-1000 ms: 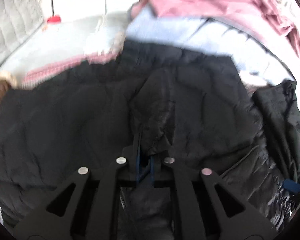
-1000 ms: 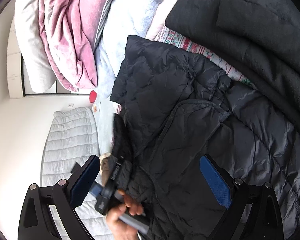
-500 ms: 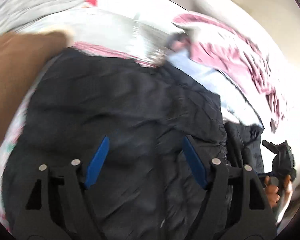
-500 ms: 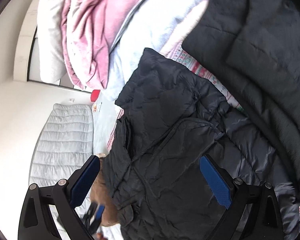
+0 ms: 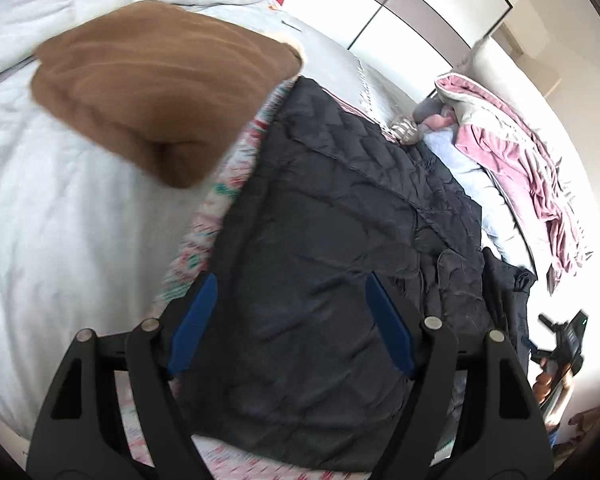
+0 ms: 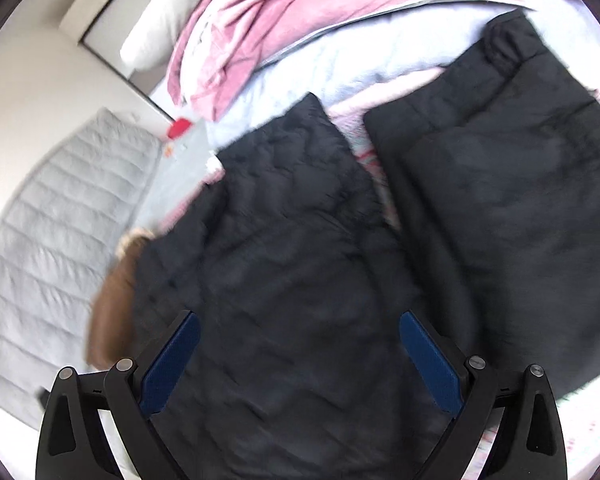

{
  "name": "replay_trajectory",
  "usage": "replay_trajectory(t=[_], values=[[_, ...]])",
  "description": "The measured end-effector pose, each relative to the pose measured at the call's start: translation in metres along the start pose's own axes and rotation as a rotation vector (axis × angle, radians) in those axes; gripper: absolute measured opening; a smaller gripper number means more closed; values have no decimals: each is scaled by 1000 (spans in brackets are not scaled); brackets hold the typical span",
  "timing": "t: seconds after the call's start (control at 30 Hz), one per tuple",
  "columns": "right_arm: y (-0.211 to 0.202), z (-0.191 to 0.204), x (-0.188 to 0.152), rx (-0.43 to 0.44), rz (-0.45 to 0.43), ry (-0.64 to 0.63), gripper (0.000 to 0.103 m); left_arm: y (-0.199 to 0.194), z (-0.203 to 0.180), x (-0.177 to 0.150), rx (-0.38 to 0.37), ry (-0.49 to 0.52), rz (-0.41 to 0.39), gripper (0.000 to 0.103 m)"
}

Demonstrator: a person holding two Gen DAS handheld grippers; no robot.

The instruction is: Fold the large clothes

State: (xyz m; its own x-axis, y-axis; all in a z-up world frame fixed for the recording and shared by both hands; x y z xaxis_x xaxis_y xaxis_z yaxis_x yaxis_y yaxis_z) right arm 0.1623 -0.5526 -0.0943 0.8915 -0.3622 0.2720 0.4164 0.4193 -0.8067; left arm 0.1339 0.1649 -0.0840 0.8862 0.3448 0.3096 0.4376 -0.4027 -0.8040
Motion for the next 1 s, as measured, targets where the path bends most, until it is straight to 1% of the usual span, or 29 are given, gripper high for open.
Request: replay_trajectory(t=[0.03,0.1,0.17,0.23,0.3,0.33,0.37,0.43,0.5,0.57,0.6,0.63,0.67,0.7,0.73,0.8,0.87,1.0], values=[[-1,-7,-8,-19,1,1,101,-2,6,-3,-6,-14,6,77],[-1,-20,-24,-29,5,14,101,-1,16,-10,-8,-35,23,78],[2,-37,-42,-31,33,51,101,2,24,-18,18,-45,25,78],[3,-49,-53,-12,37,74,100,3,27,-24,27,-50,16,78],[-1,-55,-66,28,28,63,100,3,31,-31,43,-65,-4,79],[-4,-57,-74,35,23,62,100,3,33,-34,48,-70,-12,79],[-6,-61,-80,23,18,72,100,5,34,-38,55,-73,-13,80],[-7,-67,-92,29,14,88,100,9,37,-46,61,-76,4,80],[-1,-77,-105,63,43,137,99,14,38,-53,55,-74,43,80],[6,-86,-112,80,64,194,92,21,39,-59,19,-81,126,78],[10,-89,-114,77,78,208,85,23,39,-62,7,-90,148,73],[15,-92,-116,79,95,220,77,25,40,-64,3,-103,165,69],[17,-94,-116,89,103,227,73,24,41,-67,6,-110,167,65],[20,-96,-116,103,111,244,66,24,41,-68,7,-114,165,64],[22,-97,-116,110,116,253,62,23,40,-70,3,-113,163,64],[27,-98,-117,111,131,260,60,22,38,-72,-11,-117,155,65],[29,-96,-117,115,134,256,60,21,38,-73,-15,-124,132,67],[38,-90,-118,135,163,247,60,28,33,-74,12,-97,129,67]])
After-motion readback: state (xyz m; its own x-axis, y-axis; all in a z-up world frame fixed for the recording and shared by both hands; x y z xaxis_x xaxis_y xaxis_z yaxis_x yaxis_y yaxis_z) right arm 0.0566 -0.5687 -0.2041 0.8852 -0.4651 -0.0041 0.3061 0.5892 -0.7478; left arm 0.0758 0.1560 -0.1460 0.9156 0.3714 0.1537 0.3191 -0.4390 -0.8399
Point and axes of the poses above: each gripper's, at about its wrist camera, not at the fingertips, and y roughly the way its jaws point, z to its left, x to its top, the point moved 5 cm from there along y, roughly the way its jaws point, and after that the axes turned 15 degrees about z, right-handed, at the moved point
